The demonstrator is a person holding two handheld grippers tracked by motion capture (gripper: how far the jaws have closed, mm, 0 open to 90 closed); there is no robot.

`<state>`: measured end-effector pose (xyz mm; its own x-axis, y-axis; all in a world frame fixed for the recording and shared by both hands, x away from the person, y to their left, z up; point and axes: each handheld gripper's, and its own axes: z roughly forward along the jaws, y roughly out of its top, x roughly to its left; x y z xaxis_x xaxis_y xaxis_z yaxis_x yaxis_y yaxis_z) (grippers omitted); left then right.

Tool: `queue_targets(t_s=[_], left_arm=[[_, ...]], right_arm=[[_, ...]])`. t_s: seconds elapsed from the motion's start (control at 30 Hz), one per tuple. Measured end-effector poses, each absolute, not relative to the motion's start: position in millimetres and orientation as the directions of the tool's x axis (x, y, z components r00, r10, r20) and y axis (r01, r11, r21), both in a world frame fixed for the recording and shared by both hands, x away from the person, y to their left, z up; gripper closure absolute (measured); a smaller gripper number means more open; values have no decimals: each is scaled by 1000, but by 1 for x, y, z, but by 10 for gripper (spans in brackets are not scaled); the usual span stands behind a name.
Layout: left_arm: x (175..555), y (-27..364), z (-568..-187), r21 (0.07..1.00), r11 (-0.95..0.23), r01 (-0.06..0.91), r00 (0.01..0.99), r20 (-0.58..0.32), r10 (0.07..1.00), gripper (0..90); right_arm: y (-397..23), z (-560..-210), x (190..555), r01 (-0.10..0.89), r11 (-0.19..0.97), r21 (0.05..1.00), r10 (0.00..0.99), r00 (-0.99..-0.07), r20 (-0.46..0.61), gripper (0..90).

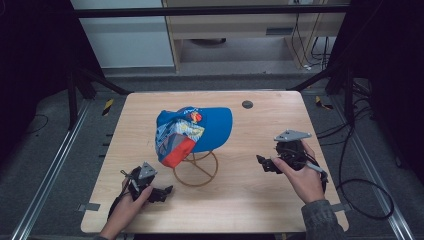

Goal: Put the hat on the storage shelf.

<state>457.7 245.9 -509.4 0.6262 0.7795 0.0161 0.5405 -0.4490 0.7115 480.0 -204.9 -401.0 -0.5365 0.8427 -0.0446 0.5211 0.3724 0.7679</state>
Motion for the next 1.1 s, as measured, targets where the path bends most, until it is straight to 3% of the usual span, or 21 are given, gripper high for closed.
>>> queue_targets(t_s=[0.77,1.1], left_arm=[[457,246,-509,711,-448,541,624,17,781,0],[456,246,-509,711,-448,542,624,17,781,0]], right_arm=[[-217,-480,477,638,296,711,897,-441,21,112],[-223,-498,479,667,252,701,920,-389,39,108]])
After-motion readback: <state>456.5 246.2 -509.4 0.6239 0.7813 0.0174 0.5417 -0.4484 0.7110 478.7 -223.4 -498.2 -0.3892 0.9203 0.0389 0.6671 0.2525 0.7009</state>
